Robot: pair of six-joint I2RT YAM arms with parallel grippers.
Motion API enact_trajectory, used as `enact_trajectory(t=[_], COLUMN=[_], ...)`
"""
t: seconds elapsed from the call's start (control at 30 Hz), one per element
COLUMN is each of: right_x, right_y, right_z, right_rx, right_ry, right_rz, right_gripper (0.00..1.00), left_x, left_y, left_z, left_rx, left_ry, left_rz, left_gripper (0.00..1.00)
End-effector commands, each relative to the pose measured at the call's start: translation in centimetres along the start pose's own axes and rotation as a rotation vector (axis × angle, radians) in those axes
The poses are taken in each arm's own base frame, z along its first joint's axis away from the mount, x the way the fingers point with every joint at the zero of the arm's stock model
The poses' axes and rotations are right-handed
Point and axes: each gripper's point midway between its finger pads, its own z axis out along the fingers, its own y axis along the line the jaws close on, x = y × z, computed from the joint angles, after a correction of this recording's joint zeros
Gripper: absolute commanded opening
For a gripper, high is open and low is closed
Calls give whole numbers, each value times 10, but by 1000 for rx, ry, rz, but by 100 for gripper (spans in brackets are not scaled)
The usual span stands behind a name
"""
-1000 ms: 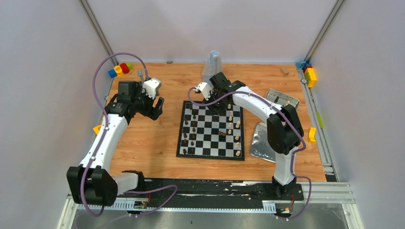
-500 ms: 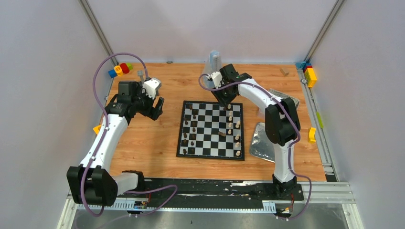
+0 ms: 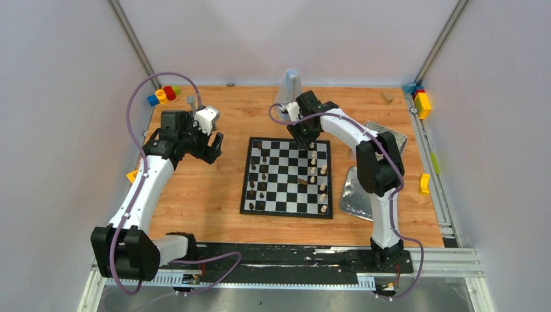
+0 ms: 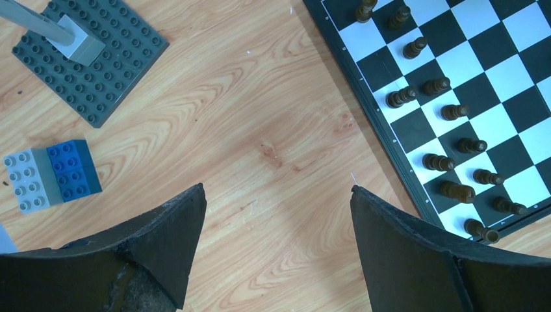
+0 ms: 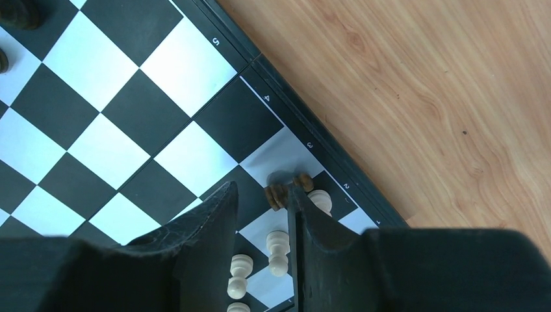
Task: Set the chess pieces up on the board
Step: Pick up the chess piece from the chessboard.
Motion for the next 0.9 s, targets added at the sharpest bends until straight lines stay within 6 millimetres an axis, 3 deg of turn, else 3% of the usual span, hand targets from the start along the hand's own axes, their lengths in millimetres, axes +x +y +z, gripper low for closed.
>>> enact_trajectory(t=[0.0,0.87], right_x=[-12,-1], right_y=[-1,-7], right_z=[-7,3], right_rx=[19,48], right_ry=[-24,22], right_rz=[16,18], right_gripper=[35,28], left_x=[-8,-7], left_y=[2,1], left_z=[-2,-3], left_rx=[-5,-4], left_ry=[-36,-39], left_rz=[10,14], left_gripper=[89,90])
